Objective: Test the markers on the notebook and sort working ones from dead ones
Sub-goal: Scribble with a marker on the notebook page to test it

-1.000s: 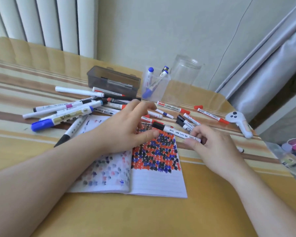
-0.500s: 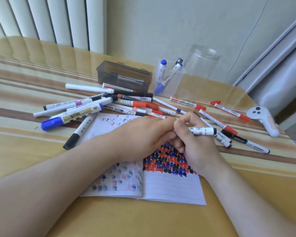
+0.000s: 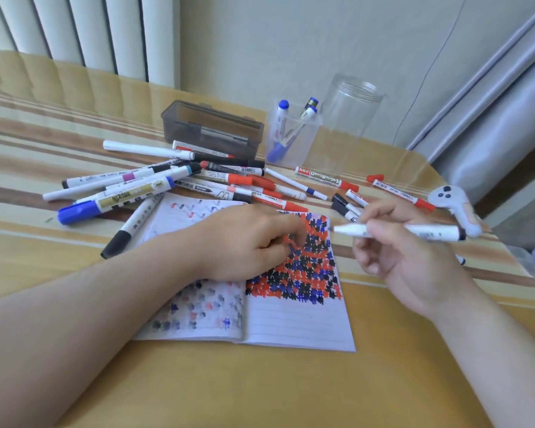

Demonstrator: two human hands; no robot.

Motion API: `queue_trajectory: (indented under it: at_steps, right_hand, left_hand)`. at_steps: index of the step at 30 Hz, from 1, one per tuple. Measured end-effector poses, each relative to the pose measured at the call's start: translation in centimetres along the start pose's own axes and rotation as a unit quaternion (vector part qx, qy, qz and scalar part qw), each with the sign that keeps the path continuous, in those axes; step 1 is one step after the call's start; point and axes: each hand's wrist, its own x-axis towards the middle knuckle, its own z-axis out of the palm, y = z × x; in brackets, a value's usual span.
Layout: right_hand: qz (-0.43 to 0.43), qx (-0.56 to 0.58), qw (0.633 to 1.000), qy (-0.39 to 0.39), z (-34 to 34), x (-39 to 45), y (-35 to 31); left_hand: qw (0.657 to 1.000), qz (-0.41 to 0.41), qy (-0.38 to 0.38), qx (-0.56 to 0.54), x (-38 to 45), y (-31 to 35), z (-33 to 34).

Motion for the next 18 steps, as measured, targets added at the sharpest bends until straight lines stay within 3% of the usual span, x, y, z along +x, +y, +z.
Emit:
queue_trajectory:
  at_steps: [2,7,11,18]
  right_hand:
    - [0.015,-0.049,0.999,-0.001,-0.4,-1.8,1.2]
    - [-0.023,-0.075,0.993,0.093,0.6,-4.1,4.1]
    - [-0.028,-0.161,0.983,0.079,1.6,-4.2,4.1]
    - [-0.008,-0.183,0.979,0.087,1.4,-4.2,4.4]
  left_hand:
    - [1.0,0.012,-0.012,0.021,0.1,0.0,0.0]
    - [0.999,0.016,-0.023,0.03,0.3,0.0,0.1]
    - [0.999,0.015,-0.017,0.026,0.4,0.1,0.1]
    - [0.999,0.018,-0.016,0.026,0.4,-0.1,0.2]
